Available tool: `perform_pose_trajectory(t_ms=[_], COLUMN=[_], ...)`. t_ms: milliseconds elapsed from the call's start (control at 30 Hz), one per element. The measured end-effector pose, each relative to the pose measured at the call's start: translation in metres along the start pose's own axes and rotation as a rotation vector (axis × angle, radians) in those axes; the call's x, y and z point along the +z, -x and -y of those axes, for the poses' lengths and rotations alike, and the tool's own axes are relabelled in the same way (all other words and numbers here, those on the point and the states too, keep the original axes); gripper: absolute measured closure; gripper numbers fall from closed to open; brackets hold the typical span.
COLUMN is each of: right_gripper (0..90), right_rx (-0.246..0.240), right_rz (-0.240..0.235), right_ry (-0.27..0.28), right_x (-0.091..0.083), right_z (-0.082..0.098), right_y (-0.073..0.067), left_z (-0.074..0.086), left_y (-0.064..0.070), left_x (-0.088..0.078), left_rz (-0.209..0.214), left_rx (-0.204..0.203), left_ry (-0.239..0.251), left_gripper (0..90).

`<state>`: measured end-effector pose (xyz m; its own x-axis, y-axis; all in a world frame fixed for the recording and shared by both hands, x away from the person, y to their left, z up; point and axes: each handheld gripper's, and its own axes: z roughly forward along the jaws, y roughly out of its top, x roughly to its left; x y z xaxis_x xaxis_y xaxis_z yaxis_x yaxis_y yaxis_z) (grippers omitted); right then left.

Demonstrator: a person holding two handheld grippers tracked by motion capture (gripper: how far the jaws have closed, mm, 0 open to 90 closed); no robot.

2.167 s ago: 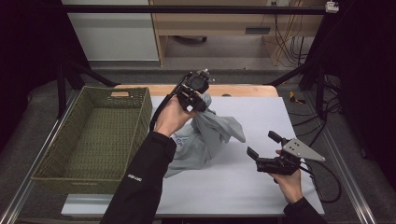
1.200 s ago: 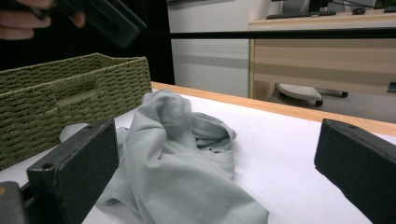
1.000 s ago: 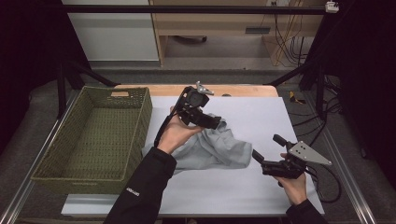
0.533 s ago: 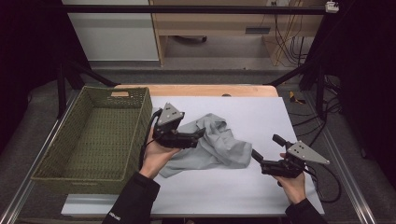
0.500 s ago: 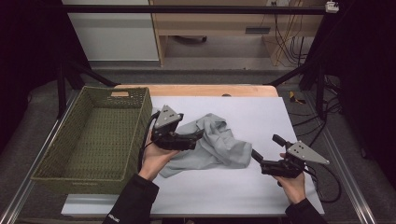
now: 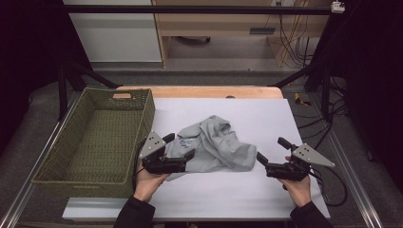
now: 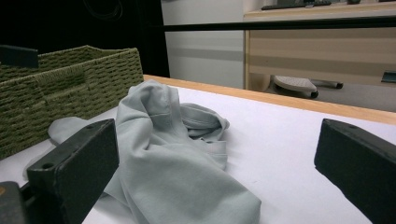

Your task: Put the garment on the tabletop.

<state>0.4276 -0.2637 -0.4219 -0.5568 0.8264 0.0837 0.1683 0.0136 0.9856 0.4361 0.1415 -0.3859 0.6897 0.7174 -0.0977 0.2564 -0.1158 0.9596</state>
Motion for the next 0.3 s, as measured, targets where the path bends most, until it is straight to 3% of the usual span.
perform_pose_trajectory(t_ms=[67, 133, 300], right_gripper=[0.5, 0.5, 0.5], right_rx=[0.024, 0.011, 0.007], right_rz=[-0.006, -0.001, -0.002], right_ry=[-0.007, -0.007, -0.008], right_x=[-0.001, -0.001, -0.001], right_z=[0.000, 0.000, 0.000], right_y=[-0.001, 0.000, 0.001], left_z=[0.004, 0.007, 0.012], left_y=[0.000, -0.001, -0.002], left_x=[-0.003, -0.005, -0.008], left_rz=[-0.006, -0.012, -0.020], left_rx=[0.006, 0.021, 0.017], left_ry=[0.012, 0.019, 0.026], left_gripper=[8.7, 8.1, 7.1])
